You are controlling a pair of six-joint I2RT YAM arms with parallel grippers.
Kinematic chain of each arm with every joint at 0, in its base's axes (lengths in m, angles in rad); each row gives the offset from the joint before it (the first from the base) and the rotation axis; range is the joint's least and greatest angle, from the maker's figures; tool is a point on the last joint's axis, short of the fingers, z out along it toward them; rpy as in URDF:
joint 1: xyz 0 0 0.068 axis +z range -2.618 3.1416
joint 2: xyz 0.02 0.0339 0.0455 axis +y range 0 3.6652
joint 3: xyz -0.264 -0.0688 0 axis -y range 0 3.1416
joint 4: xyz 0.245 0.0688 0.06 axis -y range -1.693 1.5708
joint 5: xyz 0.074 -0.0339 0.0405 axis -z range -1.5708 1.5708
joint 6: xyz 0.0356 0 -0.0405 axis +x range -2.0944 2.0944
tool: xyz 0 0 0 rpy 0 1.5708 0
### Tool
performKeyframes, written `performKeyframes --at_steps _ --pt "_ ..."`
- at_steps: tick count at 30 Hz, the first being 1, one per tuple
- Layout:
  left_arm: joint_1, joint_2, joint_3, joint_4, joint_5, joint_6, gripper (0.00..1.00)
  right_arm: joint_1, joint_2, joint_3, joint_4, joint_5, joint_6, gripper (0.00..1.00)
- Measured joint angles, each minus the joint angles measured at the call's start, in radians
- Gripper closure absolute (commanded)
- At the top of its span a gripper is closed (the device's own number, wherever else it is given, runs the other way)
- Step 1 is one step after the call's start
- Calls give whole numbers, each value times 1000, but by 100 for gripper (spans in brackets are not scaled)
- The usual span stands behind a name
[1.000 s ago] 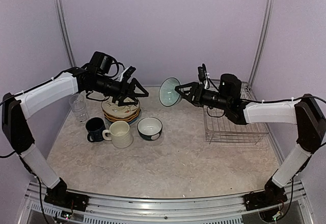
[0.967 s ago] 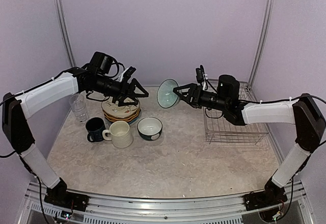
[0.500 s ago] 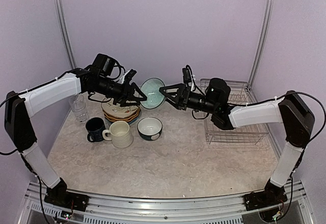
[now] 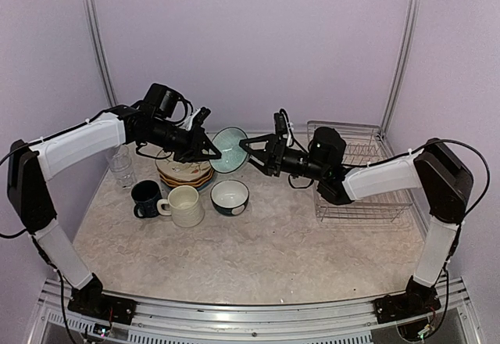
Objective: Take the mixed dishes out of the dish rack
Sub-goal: Pass from the right arm to the left, then place the bowl in the bowl.
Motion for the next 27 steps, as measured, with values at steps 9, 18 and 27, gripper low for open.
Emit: performKeyframes --at_steps 9,18,27 --pt "-7 28 0 -2 -31 7 100 7 -14 -16 -61 41 -64 67" --pt "-31 44 0 -2 -35 18 100 8 -84 -74 -129 88 -131 12" --pt "6 86 17 -74 -143 -14 100 -13 -182 -145 -278 176 -252 0"
